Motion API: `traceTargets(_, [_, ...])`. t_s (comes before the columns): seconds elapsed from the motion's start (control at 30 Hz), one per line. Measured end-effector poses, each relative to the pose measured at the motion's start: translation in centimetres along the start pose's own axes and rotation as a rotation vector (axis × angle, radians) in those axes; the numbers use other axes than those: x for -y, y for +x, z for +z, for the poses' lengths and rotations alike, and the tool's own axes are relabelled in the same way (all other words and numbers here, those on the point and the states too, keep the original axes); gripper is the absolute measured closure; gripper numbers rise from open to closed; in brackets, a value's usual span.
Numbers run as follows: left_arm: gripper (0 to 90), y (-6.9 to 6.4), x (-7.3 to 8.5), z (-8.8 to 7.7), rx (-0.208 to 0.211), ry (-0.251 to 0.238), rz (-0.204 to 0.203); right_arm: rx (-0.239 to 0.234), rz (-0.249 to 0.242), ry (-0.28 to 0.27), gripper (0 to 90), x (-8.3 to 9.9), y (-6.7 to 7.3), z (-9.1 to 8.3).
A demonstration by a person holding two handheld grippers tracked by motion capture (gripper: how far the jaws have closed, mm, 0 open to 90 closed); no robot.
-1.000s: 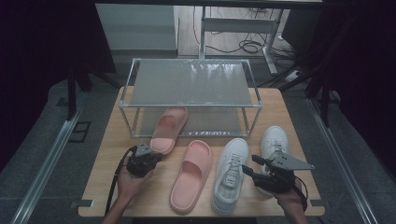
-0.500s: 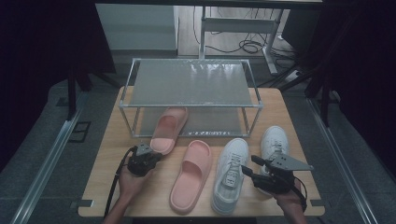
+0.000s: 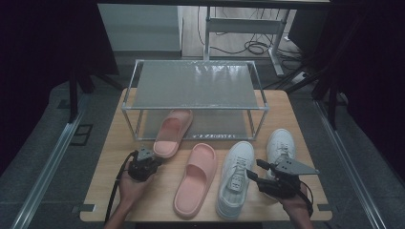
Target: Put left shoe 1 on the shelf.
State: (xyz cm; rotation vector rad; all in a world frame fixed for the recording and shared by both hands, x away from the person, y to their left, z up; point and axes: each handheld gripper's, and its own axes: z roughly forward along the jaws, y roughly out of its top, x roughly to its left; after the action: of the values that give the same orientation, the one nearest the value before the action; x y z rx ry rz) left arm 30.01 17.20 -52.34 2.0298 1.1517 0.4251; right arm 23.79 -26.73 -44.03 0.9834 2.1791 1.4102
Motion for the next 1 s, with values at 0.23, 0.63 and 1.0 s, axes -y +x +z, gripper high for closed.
traceTargets(0.23, [90.0, 0.0, -0.4, 0.5, 0.005, 0.007, 0.013, 0.003, -0.001, 0.001, 44.7, 0.0, -0.1, 0.0])
traceTargets(0.63, [90.0, -0.8, -2.2, 2.6, 0.018, 0.019, 0.035, 0.0, -0.007, 0.001, 44.6, -0.1, 0.0, 0.0])
traceTargets(1.0, [90.0, -0.5, -3.0, 3.6, 0.011, 0.016, 0.022, 0.002, -0.01, -0.009, 44.7, -0.2, 0.1, -0.3])
